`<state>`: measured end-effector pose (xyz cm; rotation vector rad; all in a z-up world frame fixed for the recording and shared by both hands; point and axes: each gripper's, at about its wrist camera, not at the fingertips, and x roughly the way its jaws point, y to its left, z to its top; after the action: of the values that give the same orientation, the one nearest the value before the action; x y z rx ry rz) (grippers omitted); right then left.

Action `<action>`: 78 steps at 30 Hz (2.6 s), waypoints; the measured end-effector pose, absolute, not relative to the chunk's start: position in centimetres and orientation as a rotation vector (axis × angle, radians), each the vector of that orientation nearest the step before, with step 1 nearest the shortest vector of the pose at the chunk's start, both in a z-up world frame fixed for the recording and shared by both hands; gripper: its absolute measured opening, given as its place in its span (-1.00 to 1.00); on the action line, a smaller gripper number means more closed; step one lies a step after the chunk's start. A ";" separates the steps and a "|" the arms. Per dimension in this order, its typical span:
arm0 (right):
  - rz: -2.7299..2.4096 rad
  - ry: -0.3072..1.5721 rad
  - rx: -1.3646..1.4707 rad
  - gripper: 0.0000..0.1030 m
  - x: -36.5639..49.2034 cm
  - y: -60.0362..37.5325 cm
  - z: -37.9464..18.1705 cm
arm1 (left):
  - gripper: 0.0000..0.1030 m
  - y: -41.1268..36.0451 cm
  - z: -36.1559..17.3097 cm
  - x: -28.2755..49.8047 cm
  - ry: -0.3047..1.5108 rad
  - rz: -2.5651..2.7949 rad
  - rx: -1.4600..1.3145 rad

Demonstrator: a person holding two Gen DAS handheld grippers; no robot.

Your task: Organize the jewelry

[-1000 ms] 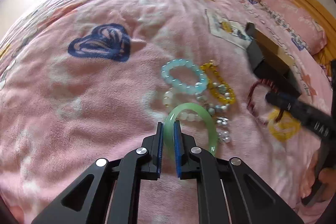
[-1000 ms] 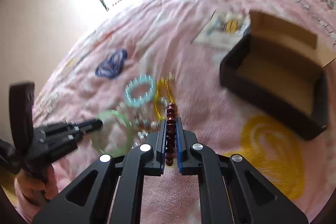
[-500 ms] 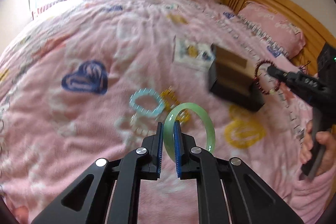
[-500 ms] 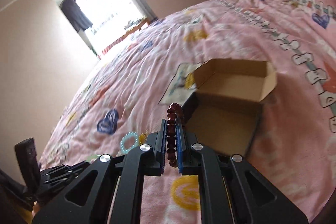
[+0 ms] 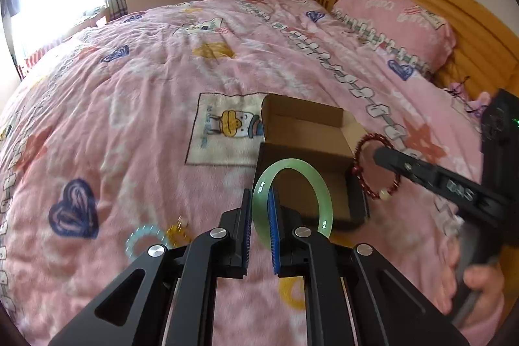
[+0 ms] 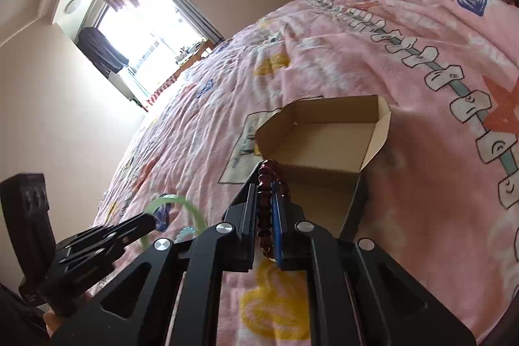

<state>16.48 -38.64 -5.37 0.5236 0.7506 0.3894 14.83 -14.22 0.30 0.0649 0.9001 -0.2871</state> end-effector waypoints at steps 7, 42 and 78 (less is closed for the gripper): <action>0.390 0.780 0.517 -0.82 17.9 -38.8 -6.8 | -0.79 -16.3 -2.7 18.8 0.961 -0.275 0.037; 0.312 0.842 0.566 -0.77 18.8 -39.9 -9.3 | -0.69 -17.9 -4.1 20.3 0.975 -0.219 0.076; 0.613 0.853 -0.073 -0.13 8.9 -16.3 -6.6 | 0.32 3.3 -4.5 9.6 1.014 -0.052 -0.027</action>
<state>8.88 -16.32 -6.55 -0.0730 0.8533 0.6134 9.64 3.32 -4.48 -0.0275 1.0141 -0.0517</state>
